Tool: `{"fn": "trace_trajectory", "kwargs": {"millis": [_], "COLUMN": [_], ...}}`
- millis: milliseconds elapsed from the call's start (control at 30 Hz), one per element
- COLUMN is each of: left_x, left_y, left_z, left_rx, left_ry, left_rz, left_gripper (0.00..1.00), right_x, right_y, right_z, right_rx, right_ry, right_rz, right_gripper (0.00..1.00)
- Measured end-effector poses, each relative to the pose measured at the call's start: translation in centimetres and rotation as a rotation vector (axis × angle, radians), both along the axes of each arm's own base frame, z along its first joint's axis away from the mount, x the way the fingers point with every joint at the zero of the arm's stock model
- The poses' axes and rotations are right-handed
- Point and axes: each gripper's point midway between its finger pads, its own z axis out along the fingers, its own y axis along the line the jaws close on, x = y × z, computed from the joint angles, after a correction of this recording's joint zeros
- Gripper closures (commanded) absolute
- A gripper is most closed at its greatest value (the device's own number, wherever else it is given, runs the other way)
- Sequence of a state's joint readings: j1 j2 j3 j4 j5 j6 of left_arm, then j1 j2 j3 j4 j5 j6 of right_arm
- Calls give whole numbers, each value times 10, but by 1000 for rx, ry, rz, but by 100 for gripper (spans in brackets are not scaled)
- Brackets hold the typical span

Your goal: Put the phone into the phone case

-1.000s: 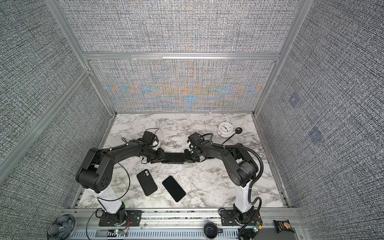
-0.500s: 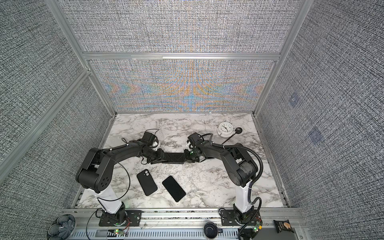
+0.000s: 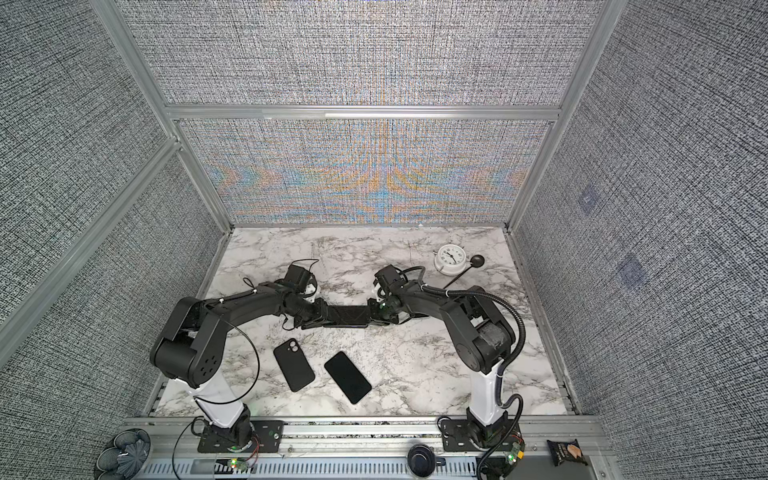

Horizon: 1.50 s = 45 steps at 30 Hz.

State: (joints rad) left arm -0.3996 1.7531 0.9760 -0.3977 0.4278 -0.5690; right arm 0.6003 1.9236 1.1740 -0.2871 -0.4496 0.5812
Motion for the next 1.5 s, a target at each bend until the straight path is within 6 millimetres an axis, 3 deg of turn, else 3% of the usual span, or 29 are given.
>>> {"fn": "trace_trajectory", "kwargs": {"millis": [800, 1500], "left_x": [-1, 0], "left_y": [3, 4], "left_z": [-2, -3], "left_rx": [20, 34], "left_ry": [-15, -10], "left_rz": [13, 16], "left_gripper": [50, 51], "right_x": [1, 0], "right_y": [6, 3], "right_z": [-3, -12], "right_rx": [-25, -83], "right_ry": [8, -33], "right_rz": [3, 8], "right_gripper": [83, 93]}}
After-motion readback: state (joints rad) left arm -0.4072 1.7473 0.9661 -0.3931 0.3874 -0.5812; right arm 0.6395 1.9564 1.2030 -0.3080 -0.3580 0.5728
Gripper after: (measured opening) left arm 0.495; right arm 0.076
